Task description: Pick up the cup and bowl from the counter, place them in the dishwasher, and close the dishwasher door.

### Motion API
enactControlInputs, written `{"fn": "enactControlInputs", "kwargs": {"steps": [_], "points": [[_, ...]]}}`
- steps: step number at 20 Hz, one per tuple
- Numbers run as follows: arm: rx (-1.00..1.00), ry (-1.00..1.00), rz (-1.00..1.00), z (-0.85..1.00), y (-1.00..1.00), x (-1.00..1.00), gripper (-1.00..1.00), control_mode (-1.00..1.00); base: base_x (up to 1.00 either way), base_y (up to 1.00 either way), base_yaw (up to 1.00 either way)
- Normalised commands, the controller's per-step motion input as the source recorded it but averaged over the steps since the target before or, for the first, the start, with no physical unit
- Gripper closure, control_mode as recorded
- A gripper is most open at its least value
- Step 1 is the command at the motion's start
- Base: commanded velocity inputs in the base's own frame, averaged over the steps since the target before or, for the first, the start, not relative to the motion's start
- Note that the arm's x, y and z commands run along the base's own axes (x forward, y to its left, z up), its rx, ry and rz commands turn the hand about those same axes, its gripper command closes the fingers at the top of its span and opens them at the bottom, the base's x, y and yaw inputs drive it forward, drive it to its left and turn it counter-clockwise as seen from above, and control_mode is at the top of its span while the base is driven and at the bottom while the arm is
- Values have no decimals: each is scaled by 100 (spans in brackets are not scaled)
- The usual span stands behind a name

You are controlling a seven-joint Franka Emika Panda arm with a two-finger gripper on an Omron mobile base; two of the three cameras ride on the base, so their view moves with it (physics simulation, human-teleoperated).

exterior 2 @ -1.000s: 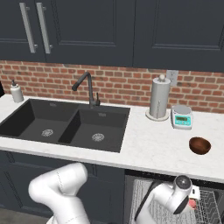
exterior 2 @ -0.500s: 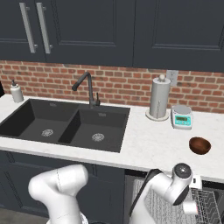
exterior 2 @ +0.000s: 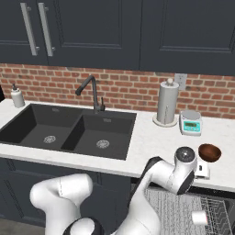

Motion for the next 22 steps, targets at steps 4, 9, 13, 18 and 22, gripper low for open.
{"fn": "enactControlInputs", "kwargs": {"steps": [4, 9, 13, 18, 22], "points": [[-5, 0, 0, 100, 23, 0, -100, -100, 0, 0, 0], [-6, 2, 0, 98, 13, 6, -100, -100, 0, 0, 0], [-6, 6, 0, 57, 0, 38, -100, -100, 0, 0, 0], [-1, 2, 1, 5, 0, 40, -100, -100, 0, 0, 0], [0, 6, 1, 0, 0, 27, -100, -100, 0, 0, 0]]}}
